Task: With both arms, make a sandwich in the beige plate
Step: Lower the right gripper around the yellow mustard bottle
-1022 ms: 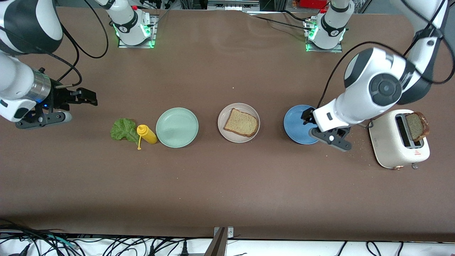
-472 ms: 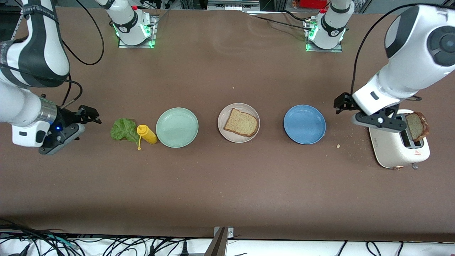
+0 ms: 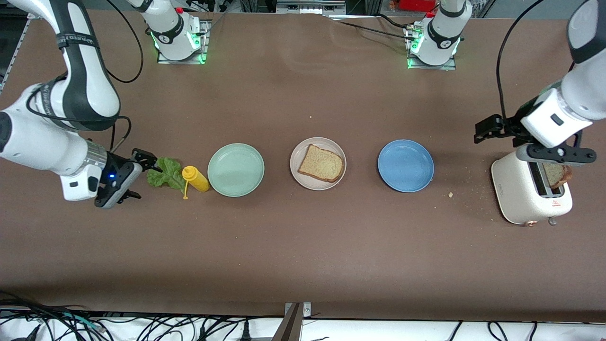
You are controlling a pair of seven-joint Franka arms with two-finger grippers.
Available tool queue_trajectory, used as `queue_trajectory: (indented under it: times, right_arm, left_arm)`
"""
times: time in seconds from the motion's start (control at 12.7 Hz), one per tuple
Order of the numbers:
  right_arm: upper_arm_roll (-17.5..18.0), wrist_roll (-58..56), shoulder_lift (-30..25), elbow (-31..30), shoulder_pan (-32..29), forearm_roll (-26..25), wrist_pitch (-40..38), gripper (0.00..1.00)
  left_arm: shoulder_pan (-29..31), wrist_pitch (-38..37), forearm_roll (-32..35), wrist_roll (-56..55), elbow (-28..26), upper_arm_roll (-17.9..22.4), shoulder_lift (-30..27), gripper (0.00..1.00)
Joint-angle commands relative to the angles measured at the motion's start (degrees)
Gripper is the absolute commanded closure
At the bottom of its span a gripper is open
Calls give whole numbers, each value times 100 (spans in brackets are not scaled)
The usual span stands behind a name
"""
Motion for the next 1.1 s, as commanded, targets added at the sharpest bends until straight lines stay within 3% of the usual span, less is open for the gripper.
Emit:
queue_trajectory:
  times: [0.0,0.16,0.31,0.55,1.02]
  right_arm:
    - [52,-360,-49,-228,-37,178,246,0]
    - [52,-919,-189,-315,-37,204,107,0]
    - [43,-1954,-304,-613,-237,413,71,0]
    - [43,-3905,-234,-1114,-616,1686,27,0]
    - [43,-5744,-67,-1922,-731,2873,-114,0]
  left_arm:
    - [-609,27,101,-65,-428,597,-496,0]
    - [-655,150,322,-82,-744,582,-715,0]
    - [-646,142,323,-65,-649,546,-637,0]
    - [-663,133,323,-74,-649,502,-637,0]
    - [-654,124,323,-74,-649,511,-637,0]
